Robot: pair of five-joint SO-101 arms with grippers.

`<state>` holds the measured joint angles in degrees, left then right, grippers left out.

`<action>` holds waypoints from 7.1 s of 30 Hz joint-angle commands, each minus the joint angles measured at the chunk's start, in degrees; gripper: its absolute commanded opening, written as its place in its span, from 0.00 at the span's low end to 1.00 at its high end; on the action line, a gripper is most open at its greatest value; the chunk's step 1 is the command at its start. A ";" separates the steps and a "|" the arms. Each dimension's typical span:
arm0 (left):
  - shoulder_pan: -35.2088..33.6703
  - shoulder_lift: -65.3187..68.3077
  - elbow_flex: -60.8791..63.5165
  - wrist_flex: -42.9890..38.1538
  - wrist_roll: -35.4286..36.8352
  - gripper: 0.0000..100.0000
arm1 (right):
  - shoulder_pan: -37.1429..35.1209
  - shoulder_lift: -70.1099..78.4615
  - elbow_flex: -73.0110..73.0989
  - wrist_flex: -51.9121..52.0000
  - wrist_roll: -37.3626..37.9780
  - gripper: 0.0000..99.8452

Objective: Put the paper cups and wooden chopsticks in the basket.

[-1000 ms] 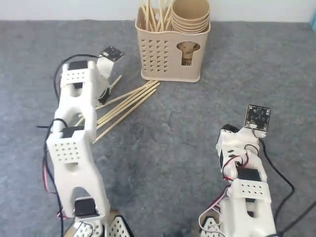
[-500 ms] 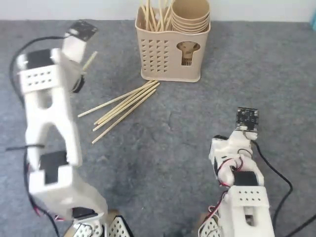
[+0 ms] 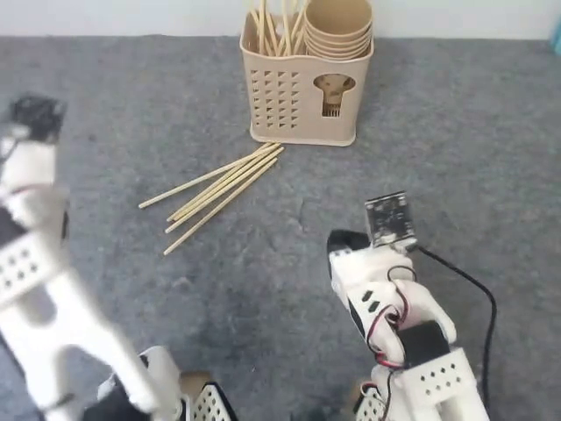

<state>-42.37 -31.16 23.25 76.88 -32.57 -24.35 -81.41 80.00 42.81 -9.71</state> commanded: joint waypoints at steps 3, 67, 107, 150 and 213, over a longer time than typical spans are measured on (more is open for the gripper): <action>-8.26 -12.57 15.52 -7.03 3.78 0.01 | -1.98 11.21 -6.42 -12.26 -7.47 0.01; -1.85 -72.53 71.08 -38.77 50.73 0.01 | -10.15 144.13 -138.11 36.35 -32.18 0.02; -1.67 -72.53 70.99 -38.77 50.73 0.01 | -8.66 162.24 -172.40 42.15 -37.10 0.11; -1.67 -72.53 71.25 -38.59 47.65 0.01 | -12.26 126.02 -134.68 60.26 -20.48 0.01; 10.73 -72.53 72.92 -33.32 40.00 0.01 | 5.14 102.37 -127.21 -5.49 7.65 0.24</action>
<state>-31.74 -103.25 96.31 45.23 7.87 -19.43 25.41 -45.10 34.81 -2.68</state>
